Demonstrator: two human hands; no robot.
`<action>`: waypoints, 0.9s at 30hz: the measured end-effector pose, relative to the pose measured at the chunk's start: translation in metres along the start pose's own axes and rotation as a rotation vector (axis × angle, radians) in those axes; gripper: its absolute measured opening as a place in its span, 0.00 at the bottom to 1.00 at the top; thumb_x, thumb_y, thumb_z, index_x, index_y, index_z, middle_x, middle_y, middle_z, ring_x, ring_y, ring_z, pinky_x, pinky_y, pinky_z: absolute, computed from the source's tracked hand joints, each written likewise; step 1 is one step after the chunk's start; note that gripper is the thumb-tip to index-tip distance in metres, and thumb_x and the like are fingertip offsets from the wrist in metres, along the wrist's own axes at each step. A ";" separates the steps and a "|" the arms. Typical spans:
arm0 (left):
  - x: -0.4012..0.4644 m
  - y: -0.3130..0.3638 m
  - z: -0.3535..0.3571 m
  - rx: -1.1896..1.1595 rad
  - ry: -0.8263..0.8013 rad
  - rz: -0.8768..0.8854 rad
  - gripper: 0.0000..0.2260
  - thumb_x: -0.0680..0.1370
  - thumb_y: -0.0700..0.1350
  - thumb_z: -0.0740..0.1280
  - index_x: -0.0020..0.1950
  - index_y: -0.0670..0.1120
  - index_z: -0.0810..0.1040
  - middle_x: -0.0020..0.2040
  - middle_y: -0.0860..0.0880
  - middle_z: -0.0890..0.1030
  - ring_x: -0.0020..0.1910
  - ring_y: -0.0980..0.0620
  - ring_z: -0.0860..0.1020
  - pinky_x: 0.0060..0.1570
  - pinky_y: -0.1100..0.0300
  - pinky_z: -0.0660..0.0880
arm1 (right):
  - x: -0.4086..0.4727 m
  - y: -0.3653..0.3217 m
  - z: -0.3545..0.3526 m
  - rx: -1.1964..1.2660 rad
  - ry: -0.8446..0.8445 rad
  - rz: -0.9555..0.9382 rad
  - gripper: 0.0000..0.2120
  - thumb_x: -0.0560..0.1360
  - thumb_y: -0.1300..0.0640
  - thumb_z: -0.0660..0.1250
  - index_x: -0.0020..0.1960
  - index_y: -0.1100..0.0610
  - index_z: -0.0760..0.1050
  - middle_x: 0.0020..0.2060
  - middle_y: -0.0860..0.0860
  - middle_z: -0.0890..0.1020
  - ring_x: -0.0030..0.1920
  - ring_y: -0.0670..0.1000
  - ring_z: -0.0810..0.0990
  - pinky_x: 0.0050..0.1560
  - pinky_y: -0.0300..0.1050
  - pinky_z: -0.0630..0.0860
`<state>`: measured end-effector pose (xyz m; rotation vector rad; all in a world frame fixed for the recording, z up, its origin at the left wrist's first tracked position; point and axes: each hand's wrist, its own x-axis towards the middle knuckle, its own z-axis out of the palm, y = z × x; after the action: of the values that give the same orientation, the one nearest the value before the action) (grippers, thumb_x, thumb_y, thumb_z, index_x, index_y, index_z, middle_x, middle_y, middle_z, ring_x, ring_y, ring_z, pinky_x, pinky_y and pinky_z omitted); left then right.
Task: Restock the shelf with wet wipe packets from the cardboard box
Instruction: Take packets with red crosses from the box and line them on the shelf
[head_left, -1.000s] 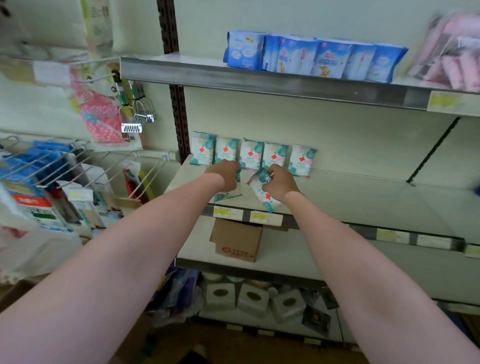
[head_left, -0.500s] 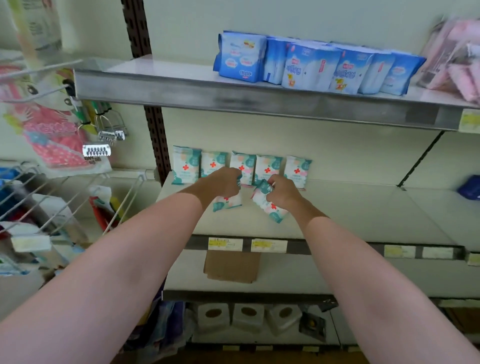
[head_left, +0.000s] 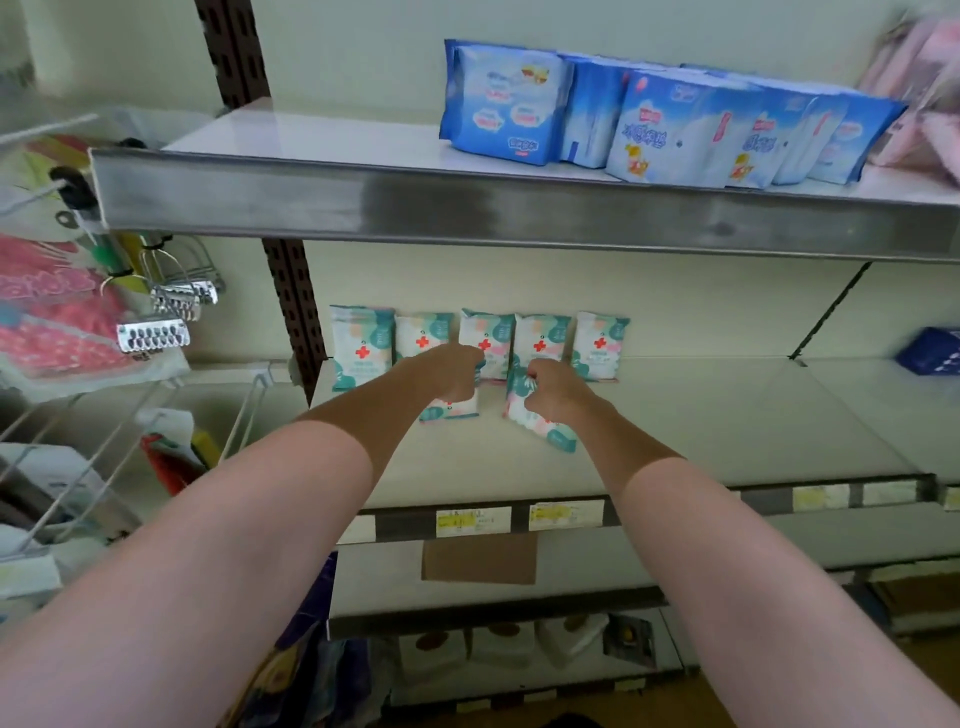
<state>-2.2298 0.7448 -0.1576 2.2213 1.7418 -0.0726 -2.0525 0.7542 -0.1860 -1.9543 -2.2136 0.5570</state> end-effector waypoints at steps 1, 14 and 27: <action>0.001 -0.002 0.000 -0.011 0.007 -0.009 0.12 0.75 0.32 0.59 0.56 0.42 0.71 0.51 0.44 0.76 0.42 0.48 0.73 0.34 0.62 0.67 | 0.003 -0.001 -0.003 -0.010 -0.020 -0.002 0.18 0.76 0.66 0.64 0.64 0.57 0.72 0.53 0.54 0.78 0.46 0.52 0.79 0.45 0.46 0.78; 0.014 -0.016 -0.014 -0.057 0.076 -0.122 0.16 0.75 0.35 0.67 0.62 0.41 0.74 0.56 0.43 0.78 0.51 0.46 0.78 0.47 0.58 0.76 | 0.044 -0.003 -0.033 0.266 0.004 -0.020 0.18 0.74 0.61 0.73 0.62 0.57 0.74 0.56 0.55 0.79 0.50 0.53 0.76 0.49 0.45 0.72; 0.026 -0.006 -0.021 -0.067 0.158 -0.176 0.13 0.73 0.35 0.72 0.53 0.46 0.76 0.54 0.47 0.77 0.49 0.49 0.76 0.49 0.61 0.76 | 0.052 0.014 -0.043 -0.064 -0.124 -0.111 0.23 0.73 0.65 0.71 0.66 0.55 0.71 0.56 0.55 0.78 0.53 0.56 0.78 0.56 0.51 0.79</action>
<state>-2.2320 0.7759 -0.1447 2.0711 1.9895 0.1231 -2.0331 0.8146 -0.1588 -1.8584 -2.4258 0.6144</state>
